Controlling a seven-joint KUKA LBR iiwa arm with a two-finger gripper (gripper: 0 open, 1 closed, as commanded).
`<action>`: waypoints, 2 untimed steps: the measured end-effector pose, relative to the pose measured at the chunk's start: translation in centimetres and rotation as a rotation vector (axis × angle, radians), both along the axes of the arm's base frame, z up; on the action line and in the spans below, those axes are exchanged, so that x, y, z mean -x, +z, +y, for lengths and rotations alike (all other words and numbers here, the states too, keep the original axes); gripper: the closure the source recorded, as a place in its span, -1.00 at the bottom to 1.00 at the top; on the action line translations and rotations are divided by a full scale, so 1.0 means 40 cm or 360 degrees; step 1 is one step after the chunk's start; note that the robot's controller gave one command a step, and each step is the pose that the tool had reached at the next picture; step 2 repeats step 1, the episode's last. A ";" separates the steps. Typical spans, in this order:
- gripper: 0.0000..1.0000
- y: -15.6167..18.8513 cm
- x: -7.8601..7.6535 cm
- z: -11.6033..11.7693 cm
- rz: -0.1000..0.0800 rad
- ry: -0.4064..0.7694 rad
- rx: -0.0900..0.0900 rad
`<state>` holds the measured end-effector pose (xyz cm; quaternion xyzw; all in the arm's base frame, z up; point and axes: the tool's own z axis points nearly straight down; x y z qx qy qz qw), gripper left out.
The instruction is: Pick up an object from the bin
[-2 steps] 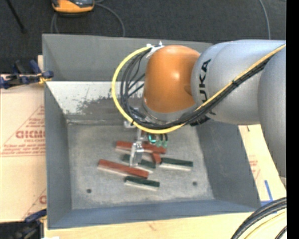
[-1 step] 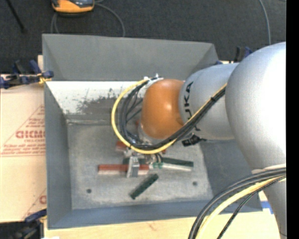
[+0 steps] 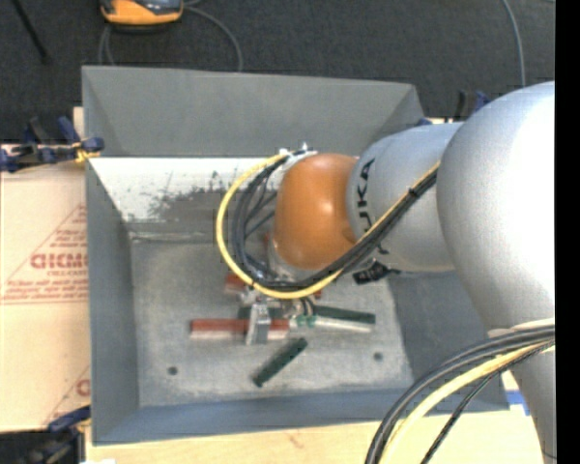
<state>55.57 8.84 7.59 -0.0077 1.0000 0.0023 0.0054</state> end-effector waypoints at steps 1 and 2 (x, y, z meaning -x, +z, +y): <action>1.00 0.312 -0.148 -0.051 0.0010 -0.0006 0.0007; 1.00 0.312 -0.148 -0.051 0.0010 -0.0006 0.0007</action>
Offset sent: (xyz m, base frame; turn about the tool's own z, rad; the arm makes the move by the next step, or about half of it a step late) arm 0.0000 0.0000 0.0000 0.0000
